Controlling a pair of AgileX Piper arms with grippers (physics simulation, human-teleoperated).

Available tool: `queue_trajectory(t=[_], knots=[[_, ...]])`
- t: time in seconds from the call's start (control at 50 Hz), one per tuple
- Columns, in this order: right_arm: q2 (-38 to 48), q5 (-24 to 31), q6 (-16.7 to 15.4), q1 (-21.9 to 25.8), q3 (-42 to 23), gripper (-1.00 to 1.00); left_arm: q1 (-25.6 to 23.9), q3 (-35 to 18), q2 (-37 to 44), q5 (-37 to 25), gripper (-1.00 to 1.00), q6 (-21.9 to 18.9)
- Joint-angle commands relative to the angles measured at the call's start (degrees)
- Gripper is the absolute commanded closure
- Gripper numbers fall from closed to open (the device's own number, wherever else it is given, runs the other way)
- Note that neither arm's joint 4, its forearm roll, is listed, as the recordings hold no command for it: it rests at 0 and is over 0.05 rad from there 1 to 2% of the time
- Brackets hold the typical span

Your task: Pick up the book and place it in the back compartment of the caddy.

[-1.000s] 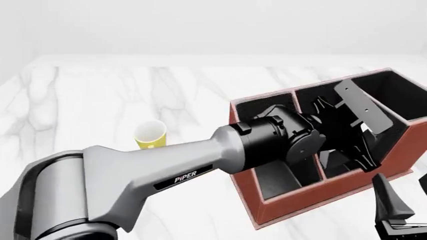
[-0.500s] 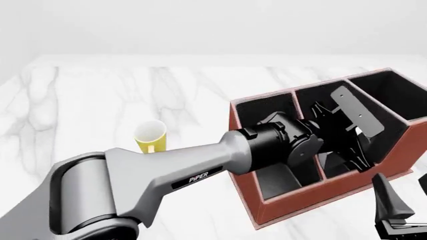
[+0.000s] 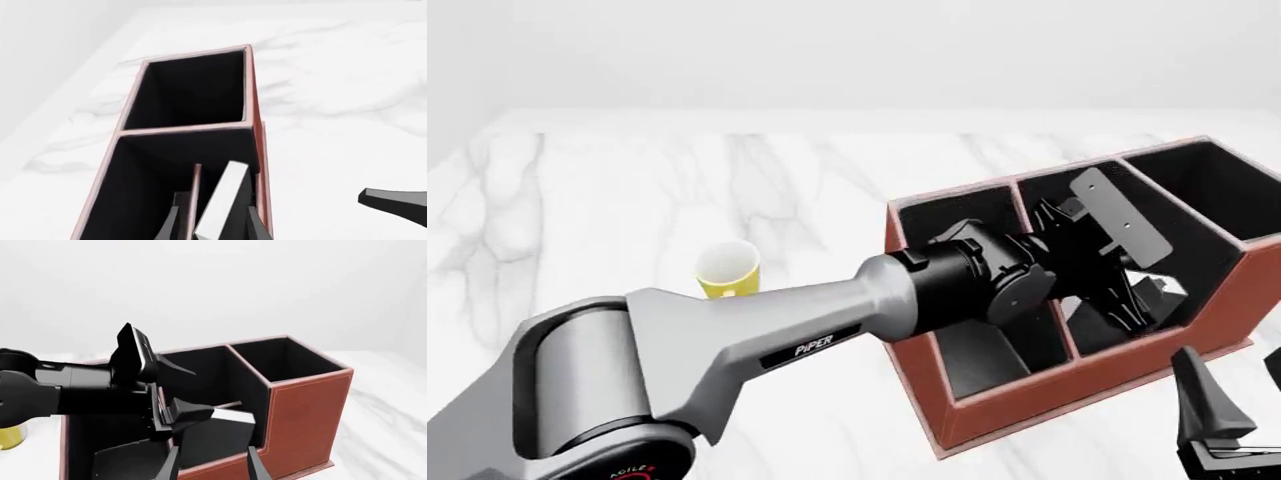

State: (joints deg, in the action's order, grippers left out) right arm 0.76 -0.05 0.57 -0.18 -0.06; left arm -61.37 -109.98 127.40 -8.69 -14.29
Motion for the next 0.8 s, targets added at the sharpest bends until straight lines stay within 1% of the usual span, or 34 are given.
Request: queue_trajectory(t=[0.02, 0.12, 0.22, 0.32, 0.38, 0.44, 0.5, 0.54, 0.56, 0.58, 0.6, 0.62, 0.64, 0.66, 0.68, 0.7, 0.72, 0.74, 0.76, 0.8], knots=[[0.10, -0.07, 0.06, 0.00, 0.00, -1.00, -0.23, 2.79, -4.56, -0.10, -1.00, -0.69], [0.03, -0.02, -0.03, 0.04, 0.00, -1.00, -0.13, 4.43, -8.86, -1.60, -1.00, -1.53], [0.01, 0.04, 0.01, -0.06, 0.00, -1.00, 1.07, 5.42, -13.12, -4.00, -1.00, -3.47], [0.13, -0.03, -0.06, -0.08, 0.01, -1.00, 3.24, 6.86, -16.58, -5.36, -1.00, -5.75], [0.07, 0.01, -0.05, -0.04, 0.00, -1.00, 4.62, 7.70, -18.01, -5.87, -1.00, -6.43], [0.03, 0.05, -0.04, -0.08, 0.00, -1.00, 6.03, 8.26, -18.96, -5.91, -1.00, -7.05], [-0.09, 0.14, -0.11, -0.02, 0.00, -1.00, 7.64, 9.92, -20.39, -5.24, -1.00, -7.73], [-0.23, 0.24, -0.11, -0.04, -0.01, -1.00, 8.21, 12.10, -22.27, -4.49, -1.00, -7.64], [-0.23, 0.24, -0.11, -0.04, -0.01, -1.00, 8.21, 12.16, -22.29, -4.47, -1.00, -7.64], [-0.26, 0.26, -0.13, -0.05, 0.00, -1.00, 9.23, 14.68, -24.66, -3.26, -1.00, -7.92], [-0.26, 0.26, -0.13, -0.05, 0.00, -1.00, 9.23, 14.78, -24.70, -3.21, -1.00, -7.92], [-0.29, 0.28, -0.17, -0.01, -0.01, -1.00, 10.00, 16.05, -25.73, -2.40, -1.00, -9.46], [-0.40, 0.35, -0.18, 0.05, -0.02, -1.00, 10.69, 21.01, -29.53, -0.14, -1.00, -15.72], [-0.47, 0.39, -0.16, 0.08, -0.02, -1.00, 10.34, 20.87, -31.36, -1.20, -1.00, -12.67], [-0.47, 0.39, -0.16, 0.08, -0.02, -1.00, 10.34, 20.88, -31.37, -1.21, -1.00, -12.66], [-0.45, 0.34, -0.15, 0.15, -0.02, -1.00, 12.56, 21.12, -34.35, -0.51, -1.00, -10.81], [-0.45, 0.34, -0.15, 0.15, -0.02, -1.00, 12.56, 21.16, -34.37, -0.49, -1.00, -10.81], [-0.46, 0.27, -0.33, 0.28, -0.02, -1.00, 15.05, 21.47, -34.40, -0.04, -1.00, -10.86], [-0.48, 0.25, -0.41, 0.35, -0.02, -1.00, 15.06, 21.49, -34.40, -0.03, -1.00, -10.86], [-0.43, 0.22, -0.36, 0.36, -0.01, -1.00, 16.90, 23.34, -34.56, 1.27, -1.00, -11.72]])
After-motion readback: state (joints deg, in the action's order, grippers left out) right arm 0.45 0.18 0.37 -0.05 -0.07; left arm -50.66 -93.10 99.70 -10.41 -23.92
